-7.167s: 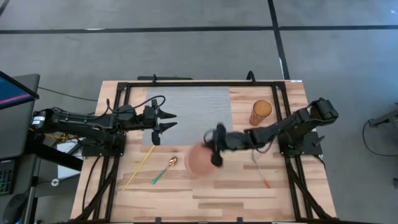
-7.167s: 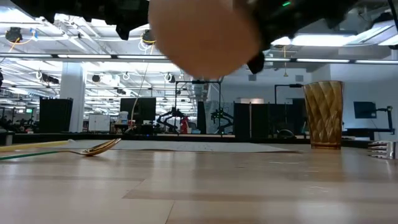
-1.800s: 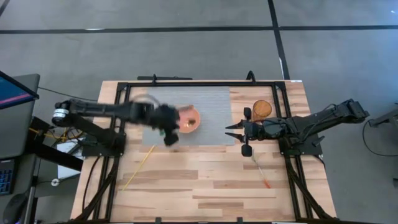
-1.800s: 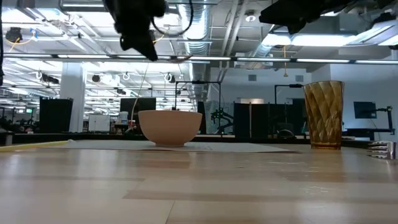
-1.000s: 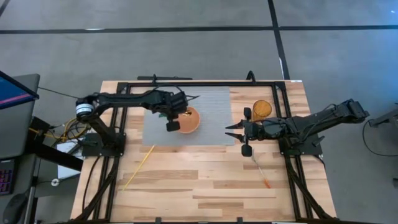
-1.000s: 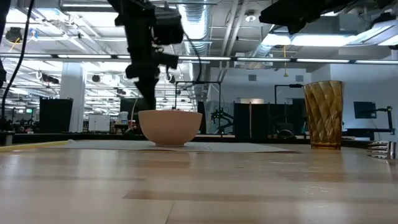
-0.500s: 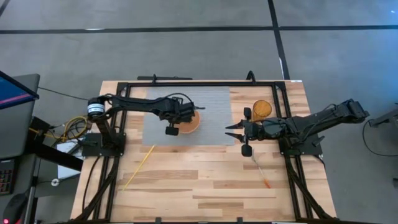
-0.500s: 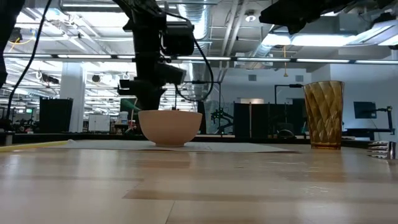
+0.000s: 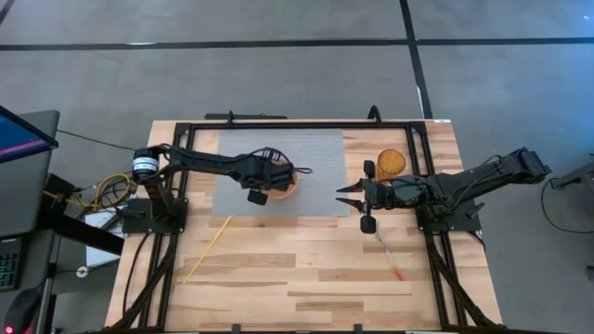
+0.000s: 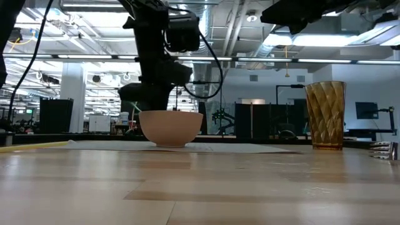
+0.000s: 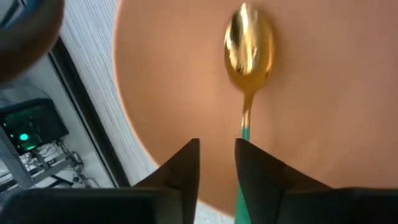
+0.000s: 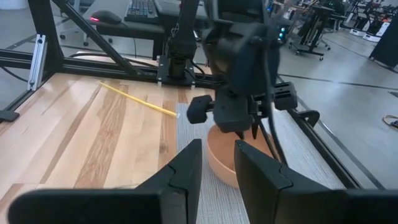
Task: Pick & Place Utensil
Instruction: Put the orange fork into the orange bowl, then put the yellow cup on the gray mat to the top right of the orange bowl
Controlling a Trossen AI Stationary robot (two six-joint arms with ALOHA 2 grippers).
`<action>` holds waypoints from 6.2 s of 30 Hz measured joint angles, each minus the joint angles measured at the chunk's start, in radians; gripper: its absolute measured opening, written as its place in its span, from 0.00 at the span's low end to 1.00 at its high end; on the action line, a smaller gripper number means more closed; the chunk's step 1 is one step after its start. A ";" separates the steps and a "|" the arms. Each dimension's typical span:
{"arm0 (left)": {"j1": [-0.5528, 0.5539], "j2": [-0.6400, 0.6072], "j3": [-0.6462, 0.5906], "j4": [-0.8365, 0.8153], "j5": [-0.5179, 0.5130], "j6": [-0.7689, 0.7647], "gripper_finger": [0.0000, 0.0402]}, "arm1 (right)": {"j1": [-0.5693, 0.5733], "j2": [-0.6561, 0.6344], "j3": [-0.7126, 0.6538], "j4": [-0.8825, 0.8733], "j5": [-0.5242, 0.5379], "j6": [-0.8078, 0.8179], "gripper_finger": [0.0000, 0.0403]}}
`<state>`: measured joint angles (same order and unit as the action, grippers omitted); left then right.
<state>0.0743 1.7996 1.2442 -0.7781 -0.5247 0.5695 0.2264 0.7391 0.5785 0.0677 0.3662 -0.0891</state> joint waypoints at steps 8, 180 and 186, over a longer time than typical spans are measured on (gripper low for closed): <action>-0.118 -0.163 0.000 0.029 -0.069 -0.231 0.38 | -0.002 0.058 0.000 0.013 -0.003 0.000 0.22; -0.342 -0.940 -0.716 0.822 0.144 -0.564 0.34 | -0.082 1.037 0.887 -0.793 0.872 -0.471 0.29; -0.342 -0.940 -0.716 0.858 0.144 -0.500 0.34 | -0.100 0.857 0.888 -1.228 0.689 0.120 0.26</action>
<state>-0.2672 0.8593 0.5278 0.0795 -0.3809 0.0697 0.1266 1.5965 1.4670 -1.1606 1.0552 0.0307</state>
